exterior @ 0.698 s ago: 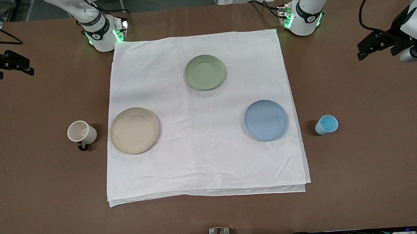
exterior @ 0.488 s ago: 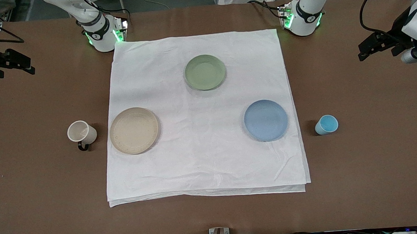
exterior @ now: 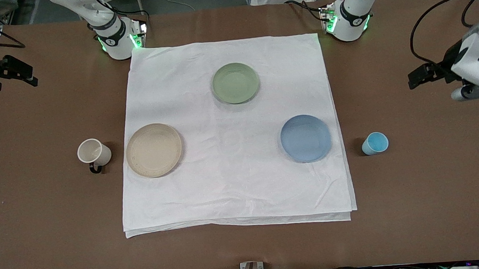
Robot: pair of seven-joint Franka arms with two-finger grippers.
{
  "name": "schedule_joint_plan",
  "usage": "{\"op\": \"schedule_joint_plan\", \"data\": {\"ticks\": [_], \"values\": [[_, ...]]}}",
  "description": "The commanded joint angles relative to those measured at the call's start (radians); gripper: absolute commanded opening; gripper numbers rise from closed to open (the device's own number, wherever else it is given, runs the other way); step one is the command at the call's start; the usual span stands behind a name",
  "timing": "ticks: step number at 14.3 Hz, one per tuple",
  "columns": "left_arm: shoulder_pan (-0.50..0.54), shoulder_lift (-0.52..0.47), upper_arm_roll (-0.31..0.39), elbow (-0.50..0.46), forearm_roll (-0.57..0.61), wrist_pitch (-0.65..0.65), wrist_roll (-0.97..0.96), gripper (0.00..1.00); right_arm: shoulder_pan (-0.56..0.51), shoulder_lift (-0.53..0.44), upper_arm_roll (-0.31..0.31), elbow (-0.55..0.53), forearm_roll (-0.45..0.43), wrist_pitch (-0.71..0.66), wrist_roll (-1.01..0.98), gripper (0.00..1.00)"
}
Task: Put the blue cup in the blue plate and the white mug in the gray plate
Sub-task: 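Reach the left gripper toward the blue cup while the right gripper reaches the mug, then grasp the blue cup with the left gripper while the right gripper grasps the mug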
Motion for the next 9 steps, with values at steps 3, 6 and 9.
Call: {"op": "schedule_joint_plan", "data": {"ticks": [3,6,9], "values": [[0.035,0.116,0.003,-0.107,0.024,0.235,0.005,1.0,-0.005,0.144,-0.012,0.053,-0.024,0.067,0.013,1.0],[0.079,0.132,0.001,-0.311,0.024,0.528,0.005,1.0,-0.045,0.334,-0.012,0.099,-0.024,0.181,0.003,1.0],[0.085,0.174,0.001,-0.378,0.024,0.607,0.005,1.0,-0.04,0.387,-0.011,-0.037,-0.005,0.356,0.035,1.0]]}}
